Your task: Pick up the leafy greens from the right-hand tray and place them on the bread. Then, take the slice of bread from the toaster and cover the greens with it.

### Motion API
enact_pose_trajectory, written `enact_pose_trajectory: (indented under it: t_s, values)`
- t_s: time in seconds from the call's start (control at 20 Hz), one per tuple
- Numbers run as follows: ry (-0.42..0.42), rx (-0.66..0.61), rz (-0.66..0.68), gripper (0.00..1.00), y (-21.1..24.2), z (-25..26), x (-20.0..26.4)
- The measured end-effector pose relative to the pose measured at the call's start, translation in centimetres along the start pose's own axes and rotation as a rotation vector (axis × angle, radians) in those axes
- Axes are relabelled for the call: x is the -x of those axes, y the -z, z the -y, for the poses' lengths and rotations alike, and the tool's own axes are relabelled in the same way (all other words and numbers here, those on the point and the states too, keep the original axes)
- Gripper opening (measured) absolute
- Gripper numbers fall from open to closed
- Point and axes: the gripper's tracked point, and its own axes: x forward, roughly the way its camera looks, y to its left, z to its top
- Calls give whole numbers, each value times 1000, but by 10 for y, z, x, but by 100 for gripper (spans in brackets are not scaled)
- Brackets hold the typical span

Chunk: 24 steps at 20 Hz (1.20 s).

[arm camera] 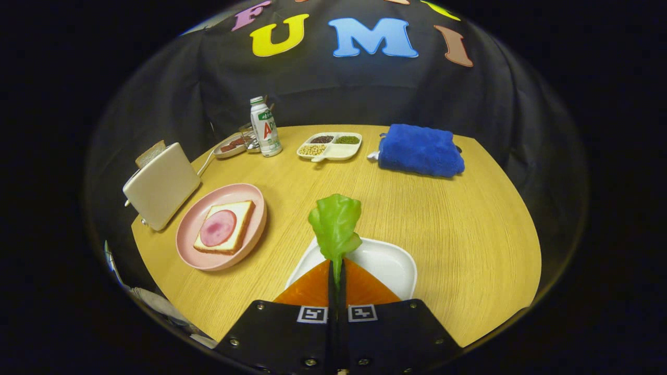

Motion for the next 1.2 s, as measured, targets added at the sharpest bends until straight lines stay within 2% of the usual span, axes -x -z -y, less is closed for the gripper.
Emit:
enact_pose_trajectory:
  t_s: [0.25,0.5,0.8,1.2]
  values:
    - [-86,45,69,0,-32,-54,9]
    - [-204,75,65,0,-38,-116,-4]
    - [-296,106,73,0,-52,-173,-22]
    - [-338,122,54,0,-51,-214,-52]
